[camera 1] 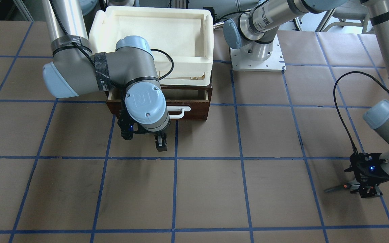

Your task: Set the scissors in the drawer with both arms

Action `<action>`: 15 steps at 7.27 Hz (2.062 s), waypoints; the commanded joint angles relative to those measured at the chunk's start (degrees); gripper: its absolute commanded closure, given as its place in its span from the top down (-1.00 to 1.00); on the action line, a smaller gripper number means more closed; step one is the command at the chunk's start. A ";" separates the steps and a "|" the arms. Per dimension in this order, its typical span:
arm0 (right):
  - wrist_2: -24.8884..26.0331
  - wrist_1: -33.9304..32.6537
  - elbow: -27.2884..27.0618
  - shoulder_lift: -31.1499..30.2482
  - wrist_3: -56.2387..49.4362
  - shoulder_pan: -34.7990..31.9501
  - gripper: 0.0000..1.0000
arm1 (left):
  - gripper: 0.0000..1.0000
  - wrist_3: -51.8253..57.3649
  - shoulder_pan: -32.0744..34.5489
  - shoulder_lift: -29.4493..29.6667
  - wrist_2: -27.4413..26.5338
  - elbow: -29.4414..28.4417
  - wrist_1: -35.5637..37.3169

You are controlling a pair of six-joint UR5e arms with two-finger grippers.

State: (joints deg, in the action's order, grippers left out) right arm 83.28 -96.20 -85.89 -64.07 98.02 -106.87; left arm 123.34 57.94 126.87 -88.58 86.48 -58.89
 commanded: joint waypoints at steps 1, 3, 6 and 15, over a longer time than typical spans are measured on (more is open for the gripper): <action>0.21 -0.47 0.46 -0.01 -1.86 0.26 1.00 | 0.62 -1.26 -0.90 0.21 -0.19 0.00 -1.49; 0.21 -1.35 1.16 0.43 -3.18 0.43 1.00 | 0.62 -1.35 -0.73 1.09 0.25 -0.52 -0.79; 0.30 -1.44 4.05 2.89 -3.27 0.43 1.00 | 0.60 -1.00 -0.64 1.18 0.08 -0.97 -0.62; 0.30 -2.23 8.46 5.97 -6.26 1.14 1.00 | -0.05 -0.20 -0.64 2.06 -4.14 -0.79 3.52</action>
State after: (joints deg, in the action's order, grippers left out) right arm 83.58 -98.39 -77.76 -58.36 92.22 -105.81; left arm 123.11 57.30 128.99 -92.91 85.69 -55.56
